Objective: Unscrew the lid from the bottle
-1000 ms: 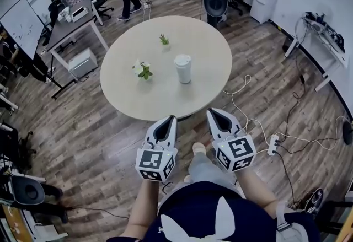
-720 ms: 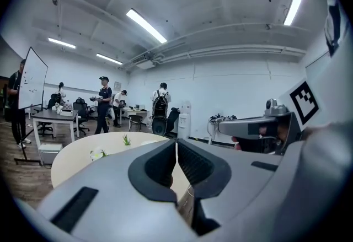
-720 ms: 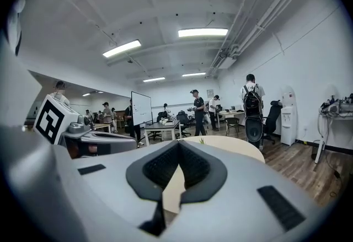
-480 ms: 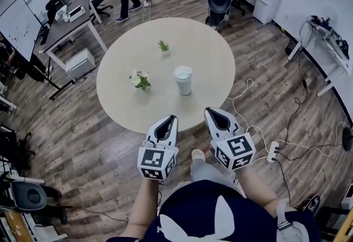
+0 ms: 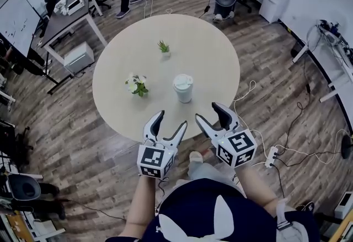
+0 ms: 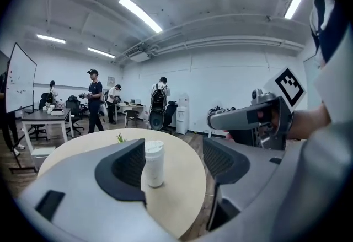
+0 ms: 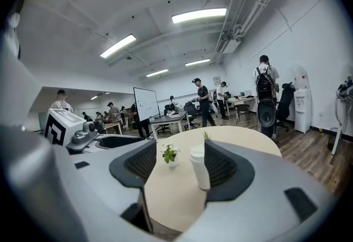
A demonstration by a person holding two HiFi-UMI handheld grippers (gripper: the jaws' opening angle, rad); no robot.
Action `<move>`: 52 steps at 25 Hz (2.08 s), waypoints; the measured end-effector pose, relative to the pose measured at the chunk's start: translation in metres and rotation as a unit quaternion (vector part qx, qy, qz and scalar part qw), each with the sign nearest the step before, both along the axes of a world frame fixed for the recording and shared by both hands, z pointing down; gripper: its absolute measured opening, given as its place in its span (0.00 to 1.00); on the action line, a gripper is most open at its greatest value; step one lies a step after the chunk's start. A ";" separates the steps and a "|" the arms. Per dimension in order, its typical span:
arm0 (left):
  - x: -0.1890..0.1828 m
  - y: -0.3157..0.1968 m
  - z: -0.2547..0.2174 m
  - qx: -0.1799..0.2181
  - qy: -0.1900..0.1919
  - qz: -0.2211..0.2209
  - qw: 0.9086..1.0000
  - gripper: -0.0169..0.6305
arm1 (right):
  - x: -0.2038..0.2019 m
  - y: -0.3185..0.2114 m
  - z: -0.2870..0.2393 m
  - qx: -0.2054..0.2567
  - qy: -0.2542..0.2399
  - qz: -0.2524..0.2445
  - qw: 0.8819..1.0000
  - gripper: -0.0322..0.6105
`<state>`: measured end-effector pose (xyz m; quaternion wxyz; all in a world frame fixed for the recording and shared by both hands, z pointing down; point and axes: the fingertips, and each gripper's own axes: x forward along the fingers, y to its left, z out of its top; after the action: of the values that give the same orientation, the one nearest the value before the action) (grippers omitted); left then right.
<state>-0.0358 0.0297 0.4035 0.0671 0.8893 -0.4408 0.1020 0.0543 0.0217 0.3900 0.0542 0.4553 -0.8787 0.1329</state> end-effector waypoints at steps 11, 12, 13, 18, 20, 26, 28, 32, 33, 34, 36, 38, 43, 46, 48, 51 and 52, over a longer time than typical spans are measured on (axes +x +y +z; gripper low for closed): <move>-0.002 -0.036 0.041 -0.031 -0.047 -0.045 0.997 0.52 | 0.000 -0.038 0.040 -0.054 0.016 -0.057 0.997 0.64; -0.003 -0.036 0.046 -0.035 -0.051 -0.045 0.997 0.52 | -0.002 -0.040 0.043 -0.058 0.015 -0.059 0.996 0.65; -0.004 -0.035 0.052 -0.042 -0.055 -0.043 0.997 0.52 | -0.003 -0.041 0.045 -0.061 0.014 -0.060 0.996 0.66; -0.007 -0.037 0.079 -0.070 -0.074 -0.033 0.994 0.52 | -0.009 -0.051 0.051 -0.063 0.016 -0.063 0.996 0.66; -0.006 -0.041 0.087 -0.077 -0.075 -0.034 0.994 0.52 | -0.009 -0.057 0.053 -0.064 0.021 -0.061 0.996 0.66; 0.000 -0.059 0.111 -0.102 -0.077 -0.018 0.992 0.52 | -0.010 -0.078 0.056 -0.069 0.032 -0.056 0.996 0.66; 0.002 -0.069 0.117 -0.108 -0.077 -0.013 0.991 0.52 | -0.012 -0.086 0.058 -0.075 0.038 -0.058 0.995 0.66; 0.005 -0.090 0.129 -0.112 -0.082 -0.017 0.990 0.52 | -0.017 -0.101 0.063 -0.087 0.049 -0.068 0.993 0.66; 0.005 -0.095 0.132 -0.114 -0.085 -0.018 0.990 0.52 | -0.019 -0.105 0.065 -0.090 0.054 -0.072 0.992 0.66; 0.006 -0.099 0.136 -0.116 -0.087 -0.018 0.989 0.52 | -0.020 -0.109 0.068 -0.091 0.061 -0.075 0.991 0.66; 0.008 -0.107 0.143 -0.120 -0.091 -0.015 0.988 0.52 | -0.022 -0.118 0.071 -0.091 0.069 -0.080 0.990 0.66; 0.009 -0.114 0.149 -0.124 -0.097 -0.012 0.987 0.52 | -0.024 -0.127 0.073 -0.094 0.069 -0.081 0.990 0.66; 0.015 -0.127 0.162 -0.138 -0.095 0.006 0.986 0.52 | -0.035 -0.144 0.082 -0.108 0.082 -0.094 0.986 0.67; 0.021 -0.132 0.171 -0.144 -0.102 0.013 0.984 0.52 | -0.043 -0.149 0.092 -0.120 0.092 -0.106 0.983 0.69; 0.024 -0.135 0.176 -0.145 -0.105 0.016 0.984 0.52 | -0.047 -0.152 0.099 -0.123 0.105 -0.112 0.980 0.70; 0.027 -0.142 0.182 -0.147 -0.106 0.017 0.983 0.52 | -0.051 -0.157 0.108 -0.118 0.132 -0.117 0.977 0.72; 0.028 -0.144 0.184 -0.148 -0.106 0.018 0.983 0.52 | -0.052 -0.159 0.110 -0.118 0.138 -0.119 0.976 0.72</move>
<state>-0.0077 -0.1144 0.5875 0.1489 0.8614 -0.4098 0.2607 0.0018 -0.1369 0.5004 0.2432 0.3519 -0.8889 0.1641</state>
